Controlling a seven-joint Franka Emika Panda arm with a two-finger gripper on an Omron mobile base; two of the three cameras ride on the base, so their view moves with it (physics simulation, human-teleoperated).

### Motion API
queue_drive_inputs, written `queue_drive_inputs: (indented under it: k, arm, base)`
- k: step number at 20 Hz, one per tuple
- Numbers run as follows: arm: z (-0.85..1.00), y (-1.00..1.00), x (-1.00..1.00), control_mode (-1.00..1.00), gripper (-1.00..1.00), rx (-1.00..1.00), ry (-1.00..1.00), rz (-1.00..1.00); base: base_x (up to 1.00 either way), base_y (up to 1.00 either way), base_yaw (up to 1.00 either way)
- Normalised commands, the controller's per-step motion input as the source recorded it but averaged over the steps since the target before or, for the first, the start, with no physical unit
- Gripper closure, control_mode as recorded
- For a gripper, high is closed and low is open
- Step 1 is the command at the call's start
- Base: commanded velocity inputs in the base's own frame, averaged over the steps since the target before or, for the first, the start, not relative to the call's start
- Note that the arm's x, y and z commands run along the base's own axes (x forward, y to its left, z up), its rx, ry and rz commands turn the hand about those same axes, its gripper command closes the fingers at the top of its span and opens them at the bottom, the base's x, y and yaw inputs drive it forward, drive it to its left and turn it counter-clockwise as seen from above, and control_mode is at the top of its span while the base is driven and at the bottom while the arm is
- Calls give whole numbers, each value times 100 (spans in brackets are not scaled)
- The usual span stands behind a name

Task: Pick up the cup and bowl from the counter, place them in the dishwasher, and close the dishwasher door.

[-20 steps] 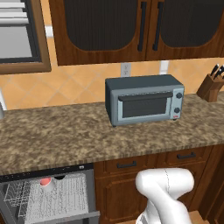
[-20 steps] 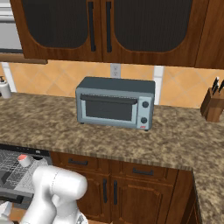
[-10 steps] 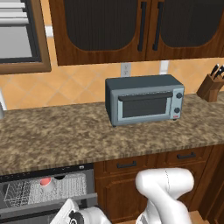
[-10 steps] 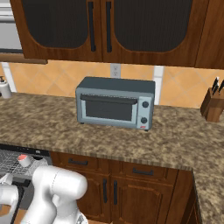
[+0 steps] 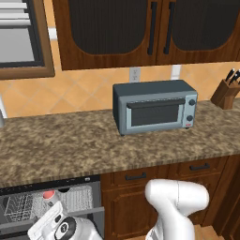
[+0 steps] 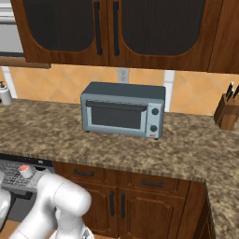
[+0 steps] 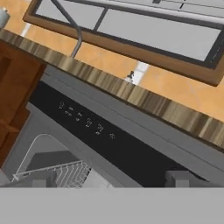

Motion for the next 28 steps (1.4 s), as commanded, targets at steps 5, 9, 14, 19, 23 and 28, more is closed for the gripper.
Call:
queue_drive_inputs:
  k: [5, 9, 14, 19, 23, 28]
  arm:
    - [10, 13, -1, -100, -100, 0, 3, 1]
    - [19, 0, -100, -100, -100, 6, -7, 0]
    - [-97, 0, -100, -100, -100, 1, 5, 0]
    - [-100, 0, -100, -100, -100, 0, 23, -10]
    - [-100, -34, -2, -100, -100, 3, 23, -56]
    - [-100, -27, 51, -100, -100, 22, 10, -65]
  base:
    - [0, 0, 0]
    - [0, 0, 0]
    - [0, 0, 0]
    - [0, 0, 0]
    - [0, 0, 0]
    - [0, 0, 0]
